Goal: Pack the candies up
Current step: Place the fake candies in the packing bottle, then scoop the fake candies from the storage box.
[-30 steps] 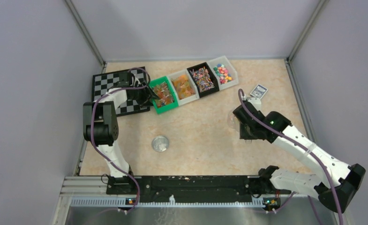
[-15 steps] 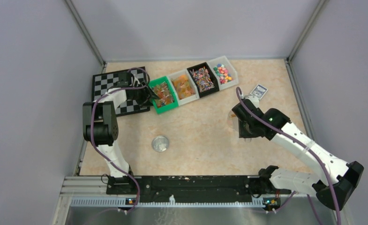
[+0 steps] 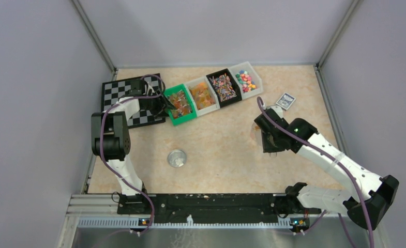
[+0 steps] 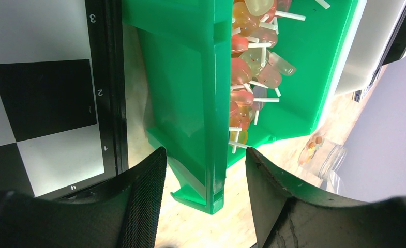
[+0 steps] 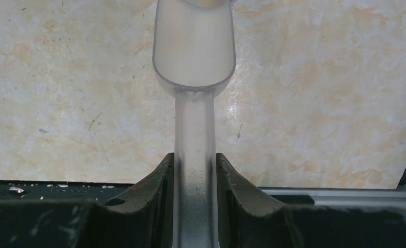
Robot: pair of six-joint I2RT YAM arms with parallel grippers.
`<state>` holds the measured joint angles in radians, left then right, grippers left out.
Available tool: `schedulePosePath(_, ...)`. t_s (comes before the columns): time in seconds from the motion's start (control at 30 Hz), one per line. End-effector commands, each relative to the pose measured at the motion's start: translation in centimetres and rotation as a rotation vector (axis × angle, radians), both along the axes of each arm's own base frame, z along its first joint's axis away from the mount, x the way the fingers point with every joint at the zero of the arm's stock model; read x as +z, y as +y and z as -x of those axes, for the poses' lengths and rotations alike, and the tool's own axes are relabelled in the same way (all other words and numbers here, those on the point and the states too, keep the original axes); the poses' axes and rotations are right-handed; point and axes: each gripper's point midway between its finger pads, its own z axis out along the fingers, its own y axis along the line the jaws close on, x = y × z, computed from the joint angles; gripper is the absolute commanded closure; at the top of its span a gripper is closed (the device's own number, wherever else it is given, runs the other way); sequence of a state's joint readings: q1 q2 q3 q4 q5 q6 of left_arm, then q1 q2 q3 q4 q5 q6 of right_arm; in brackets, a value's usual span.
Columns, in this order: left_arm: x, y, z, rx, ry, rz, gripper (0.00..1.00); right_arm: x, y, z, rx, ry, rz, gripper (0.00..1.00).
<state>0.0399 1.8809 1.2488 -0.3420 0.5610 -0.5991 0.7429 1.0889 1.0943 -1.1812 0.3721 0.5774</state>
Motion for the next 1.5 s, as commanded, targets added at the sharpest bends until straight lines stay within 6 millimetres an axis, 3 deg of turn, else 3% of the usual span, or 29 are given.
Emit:
schedulePosePath(0.0, 1.6, 0.2, -0.5, -0.009, -0.059, 0.002, 0.37, 2.1, 0.5, -0.9, 0.033, -0.049, -0.025, 1.0)
schedulePosePath(0.17, 1.7, 0.2, -0.5, -0.008, -0.06, 0.004, 0.37, 4.0, 0.8, -1.9, 0.076, -0.114, -0.032, 1.0)
schedulePosePath(0.47, 1.6, 0.0, -0.4, -0.012, -0.057, 0.027, 0.38, 9.0, 6.6, -4.3, 0.337, -0.419, -0.318, 1.0)
schedulePosePath(0.67, 1.6, -0.3, -0.4, -0.015, -0.057, 0.039, 0.39, 10.2, 9.6, -7.2, 0.379, -0.456, -0.339, 1.0)
schedulePosePath(0.97, 1.1, -0.4, -0.4, -0.019, -0.047, 0.05, 0.42, 8.6, 14.8, -13.0, 0.324, -0.321, -0.284, 1.0)
schedulePosePath(1.23, 0.7, -0.5, -0.7, -0.015, -0.054, 0.055, 0.44, 5.6, 17.2, -16.9, 0.297, -0.163, -0.158, 1.0)
schedulePosePath(1.47, 0.8, -0.3, -0.6, -0.015, -0.052, 0.038, 0.48, 4.3, 19.3, -19.4, 0.304, -0.083, -0.133, 1.0)
